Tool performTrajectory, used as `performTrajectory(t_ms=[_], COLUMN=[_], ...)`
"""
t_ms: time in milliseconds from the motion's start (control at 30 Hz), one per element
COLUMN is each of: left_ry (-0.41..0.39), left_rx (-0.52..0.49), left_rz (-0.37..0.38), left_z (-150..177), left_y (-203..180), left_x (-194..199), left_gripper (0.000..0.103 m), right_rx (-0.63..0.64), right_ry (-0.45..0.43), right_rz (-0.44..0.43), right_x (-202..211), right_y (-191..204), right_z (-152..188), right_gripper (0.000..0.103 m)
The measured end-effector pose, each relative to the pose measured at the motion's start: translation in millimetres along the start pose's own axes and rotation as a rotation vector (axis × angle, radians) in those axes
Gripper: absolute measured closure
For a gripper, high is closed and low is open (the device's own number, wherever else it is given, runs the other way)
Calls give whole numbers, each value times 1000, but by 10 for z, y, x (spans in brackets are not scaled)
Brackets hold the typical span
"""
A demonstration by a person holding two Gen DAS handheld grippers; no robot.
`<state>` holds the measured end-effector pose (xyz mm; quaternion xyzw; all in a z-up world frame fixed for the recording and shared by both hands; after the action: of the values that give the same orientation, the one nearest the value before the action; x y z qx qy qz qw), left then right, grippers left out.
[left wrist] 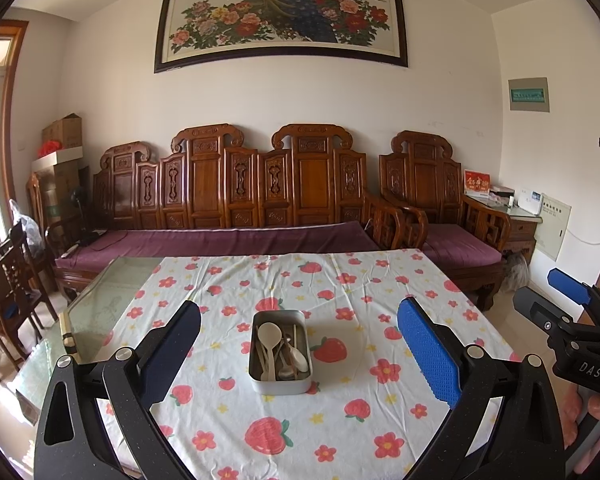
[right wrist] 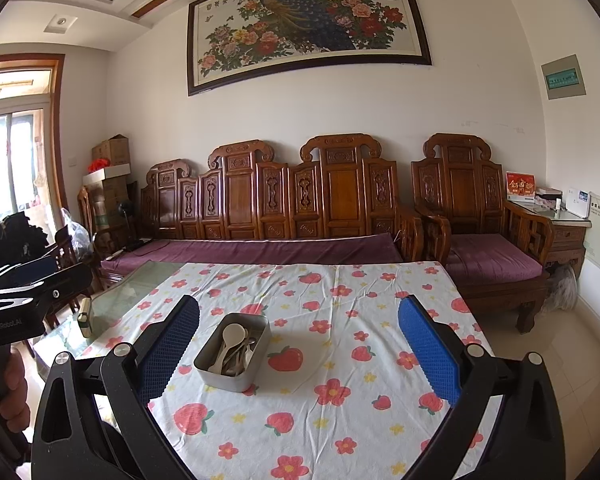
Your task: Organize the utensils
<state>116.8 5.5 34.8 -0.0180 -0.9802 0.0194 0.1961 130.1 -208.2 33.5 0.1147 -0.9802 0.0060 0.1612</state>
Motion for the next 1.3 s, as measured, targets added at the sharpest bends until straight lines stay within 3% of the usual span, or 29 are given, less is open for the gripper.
performTrajectory(t_ms=[1300], left_ry=[-2], left_rx=[-6], left_rz=[-1], left_z=[-1], left_y=[-20], left_x=[20], left_gripper=[8], right_rx=[-2], right_ry=[2], right_rz=[-1], right_x=[6], right_y=[-10], right_z=[-18], right_gripper=[3])
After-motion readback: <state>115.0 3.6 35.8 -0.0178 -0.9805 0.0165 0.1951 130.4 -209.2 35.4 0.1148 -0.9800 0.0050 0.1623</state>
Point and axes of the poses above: each gripper's, at about its wrist camera, not at the fingertips, and x roughly against the way its jaws point, y to its left, z to its underside, the point moved 9 cm from there along -x, roughly the way its jaws point, and after that the axes turned 2 degrees about x, right-handed, at the moved point
